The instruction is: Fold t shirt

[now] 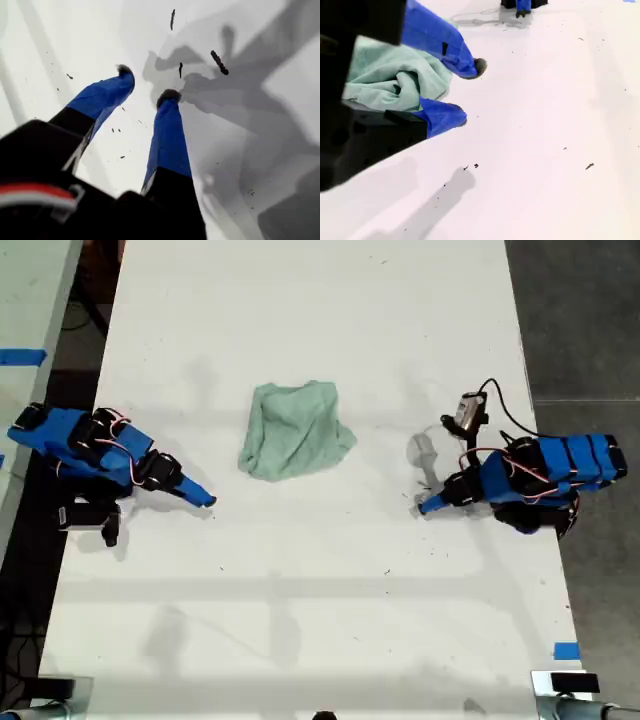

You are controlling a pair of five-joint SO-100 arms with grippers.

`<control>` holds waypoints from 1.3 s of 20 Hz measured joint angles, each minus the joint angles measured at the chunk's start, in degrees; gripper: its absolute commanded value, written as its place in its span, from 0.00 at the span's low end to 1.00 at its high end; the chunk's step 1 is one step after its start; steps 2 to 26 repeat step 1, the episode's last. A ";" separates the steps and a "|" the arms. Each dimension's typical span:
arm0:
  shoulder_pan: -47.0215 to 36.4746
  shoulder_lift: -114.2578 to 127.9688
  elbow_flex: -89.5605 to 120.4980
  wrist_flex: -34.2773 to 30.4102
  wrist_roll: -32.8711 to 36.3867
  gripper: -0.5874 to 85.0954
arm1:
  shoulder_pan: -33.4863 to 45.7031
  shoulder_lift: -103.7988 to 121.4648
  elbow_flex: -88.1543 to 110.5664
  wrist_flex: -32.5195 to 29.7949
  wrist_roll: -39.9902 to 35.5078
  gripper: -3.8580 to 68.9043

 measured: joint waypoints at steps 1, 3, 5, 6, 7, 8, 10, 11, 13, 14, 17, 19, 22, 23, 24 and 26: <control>0.00 0.00 0.00 0.00 0.00 0.14 | 0.00 0.00 0.00 0.00 0.00 0.23; 0.00 0.00 0.00 0.00 0.00 0.14 | 0.00 0.00 0.00 0.00 0.00 0.23; 0.00 0.00 0.00 0.00 0.00 0.14 | 0.00 0.00 0.00 0.00 0.00 0.23; 0.00 0.00 0.00 0.00 0.00 0.14 | 0.00 0.00 0.00 0.00 0.00 0.23; 0.00 0.00 0.00 0.00 0.00 0.14 | 0.00 0.00 0.00 0.00 0.00 0.23; 0.00 0.00 0.00 0.00 0.00 0.14 | 0.00 0.00 0.00 0.00 0.00 0.23; 0.00 0.00 0.00 0.00 0.00 0.14 | 0.00 0.00 0.00 0.00 0.00 0.23; 0.00 0.00 0.00 0.00 0.00 0.14 | 0.00 0.00 0.00 0.00 0.00 0.23; 0.00 0.00 0.00 0.00 0.00 0.14 | 0.00 0.00 0.00 0.00 0.00 0.23; 0.00 0.00 0.00 0.00 0.00 0.14 | 0.00 0.00 0.00 0.00 0.00 0.23; 0.00 0.00 0.00 0.00 0.00 0.14 | 0.00 0.00 0.00 0.00 0.00 0.23; 0.00 0.00 0.00 0.00 0.00 0.14 | 0.00 0.00 0.00 0.00 0.00 0.23; 0.00 0.00 0.00 0.00 0.00 0.14 | 0.00 0.00 0.00 0.00 0.00 0.23; 0.00 0.00 0.00 0.00 0.00 0.14 | 0.00 0.00 0.00 0.00 0.00 0.23; 0.00 0.00 0.00 0.00 0.00 0.14 | 0.00 0.00 0.00 0.00 0.00 0.23; 0.00 0.00 0.00 0.00 0.00 0.14 | 0.00 0.00 0.00 0.00 0.00 0.23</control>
